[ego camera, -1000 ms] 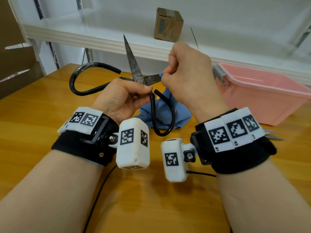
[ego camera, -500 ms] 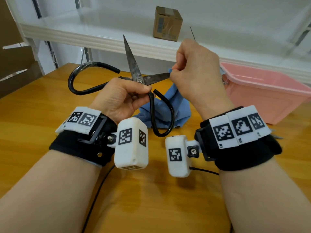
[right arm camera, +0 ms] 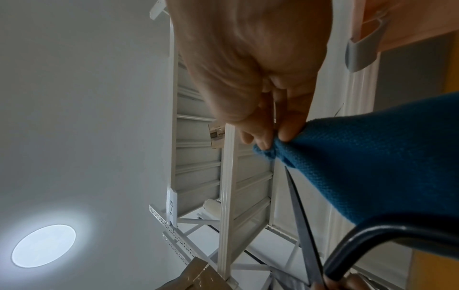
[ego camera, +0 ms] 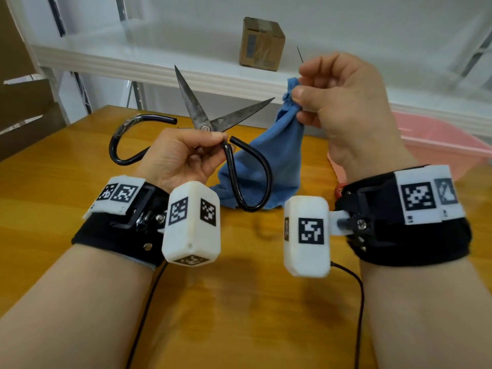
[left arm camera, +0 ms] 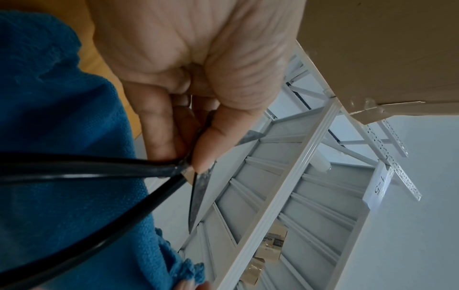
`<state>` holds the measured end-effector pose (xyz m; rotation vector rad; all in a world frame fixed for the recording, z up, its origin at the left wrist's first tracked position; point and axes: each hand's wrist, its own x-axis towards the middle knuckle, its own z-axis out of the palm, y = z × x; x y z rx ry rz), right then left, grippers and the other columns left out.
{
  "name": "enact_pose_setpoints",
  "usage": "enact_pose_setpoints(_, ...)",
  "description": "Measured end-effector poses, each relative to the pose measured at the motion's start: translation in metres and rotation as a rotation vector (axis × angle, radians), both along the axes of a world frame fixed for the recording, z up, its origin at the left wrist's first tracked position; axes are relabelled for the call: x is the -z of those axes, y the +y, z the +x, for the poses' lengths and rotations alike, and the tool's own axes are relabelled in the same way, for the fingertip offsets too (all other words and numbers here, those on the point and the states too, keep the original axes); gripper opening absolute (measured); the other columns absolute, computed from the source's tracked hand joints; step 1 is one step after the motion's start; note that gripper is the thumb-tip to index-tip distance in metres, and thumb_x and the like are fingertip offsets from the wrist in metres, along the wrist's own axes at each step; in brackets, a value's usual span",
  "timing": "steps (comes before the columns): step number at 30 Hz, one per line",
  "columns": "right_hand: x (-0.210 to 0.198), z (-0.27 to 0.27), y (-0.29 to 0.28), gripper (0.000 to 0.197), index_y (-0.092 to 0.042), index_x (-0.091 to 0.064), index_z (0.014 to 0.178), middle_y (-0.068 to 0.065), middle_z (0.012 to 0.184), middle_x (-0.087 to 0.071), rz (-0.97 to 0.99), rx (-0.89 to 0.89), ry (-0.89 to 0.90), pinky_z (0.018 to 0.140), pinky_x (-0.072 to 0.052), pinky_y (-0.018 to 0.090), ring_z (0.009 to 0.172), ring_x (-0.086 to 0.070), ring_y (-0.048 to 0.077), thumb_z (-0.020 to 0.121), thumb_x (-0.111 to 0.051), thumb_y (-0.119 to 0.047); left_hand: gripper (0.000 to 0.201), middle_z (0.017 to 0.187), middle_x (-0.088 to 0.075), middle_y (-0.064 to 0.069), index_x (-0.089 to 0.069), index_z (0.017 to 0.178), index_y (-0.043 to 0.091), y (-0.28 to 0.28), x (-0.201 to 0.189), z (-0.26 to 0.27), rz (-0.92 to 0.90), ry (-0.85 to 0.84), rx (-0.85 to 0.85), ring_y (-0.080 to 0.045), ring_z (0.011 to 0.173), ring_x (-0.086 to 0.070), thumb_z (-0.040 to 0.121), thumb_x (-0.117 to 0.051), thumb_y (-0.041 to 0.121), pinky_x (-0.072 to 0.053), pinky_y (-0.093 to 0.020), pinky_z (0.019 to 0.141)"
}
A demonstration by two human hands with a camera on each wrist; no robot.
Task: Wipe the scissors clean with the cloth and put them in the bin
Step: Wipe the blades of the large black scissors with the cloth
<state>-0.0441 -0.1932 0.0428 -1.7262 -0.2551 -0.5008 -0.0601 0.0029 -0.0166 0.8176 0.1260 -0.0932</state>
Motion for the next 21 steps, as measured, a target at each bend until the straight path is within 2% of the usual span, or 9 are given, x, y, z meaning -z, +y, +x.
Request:
enact_pose_setpoints(6,0.005,0.002,0.004,0.031,-0.02,-0.063,0.092,0.005,0.099,-0.064,0.021,-0.059,0.056,0.062,-0.057,0.021,0.093,-0.07,0.02,0.092,-0.055,0.01,0.016,0.073,-0.067,-0.01,-0.063,0.081,0.0,0.001,0.002,0.002,-0.026,0.043,0.017,-0.018,0.072,-0.069,0.066,-0.064,-0.006,-0.058,-0.022,0.058)
enact_pose_setpoints(11,0.009,0.004,0.009,0.033,-0.015,-0.065,0.092,0.006,0.098,-0.063,0.008,-0.126,0.084,0.07,-0.06,0.024,0.095,-0.068,0.02,0.092,-0.049,0.014,0.017,0.075,-0.067,-0.011,-0.063,0.083,-0.001,0.003,0.003,0.004,-0.059,0.064,0.016,-0.019,0.075,-0.069,0.067,-0.065,-0.006,-0.057,-0.022,0.055)
enact_pose_setpoints(14,0.013,0.006,0.012,0.026,-0.011,-0.066,0.097,0.005,0.095,-0.064,0.013,-0.188,0.106,0.075,-0.06,0.026,0.092,-0.068,0.019,0.086,-0.06,0.012,0.015,0.073,-0.067,-0.011,-0.063,0.079,-0.001,0.003,0.004,0.004,-0.075,0.053,0.008,-0.018,0.072,-0.069,0.066,-0.064,-0.007,-0.06,-0.024,0.065)
enact_pose_setpoints(17,0.019,0.009,0.014,0.033,-0.016,-0.067,0.097,-0.001,0.093,-0.069,-0.111,-0.137,0.064,0.081,-0.058,0.024,0.088,-0.067,0.011,0.076,-0.074,0.008,0.014,0.072,-0.067,-0.011,-0.063,0.078,-0.001,0.003,0.004,0.005,-0.089,0.05,0.007,-0.018,0.074,-0.069,0.065,-0.065,-0.007,-0.06,-0.025,0.069)
enact_pose_setpoints(19,0.021,0.011,0.016,0.035,-0.019,-0.068,0.094,0.0,0.097,-0.071,-0.158,-0.104,0.047,0.082,-0.058,0.025,0.092,-0.069,0.012,0.075,-0.074,0.009,0.014,0.073,-0.067,-0.011,-0.064,0.078,-0.002,0.004,0.004,0.005,-0.094,0.051,0.006,-0.018,0.075,-0.069,0.065,-0.065,-0.006,-0.06,-0.025,0.071)
enact_pose_setpoints(21,0.022,0.011,0.017,0.035,-0.02,-0.068,0.091,0.003,0.096,-0.072,-0.146,-0.11,0.05,0.076,-0.058,0.024,0.09,-0.07,0.015,0.076,-0.07,0.012,0.016,0.073,-0.068,-0.011,-0.064,0.08,-0.001,0.005,0.004,0.005,-0.102,0.049,0.002,-0.018,0.075,-0.069,0.064,-0.066,-0.006,-0.06,-0.025,0.071)
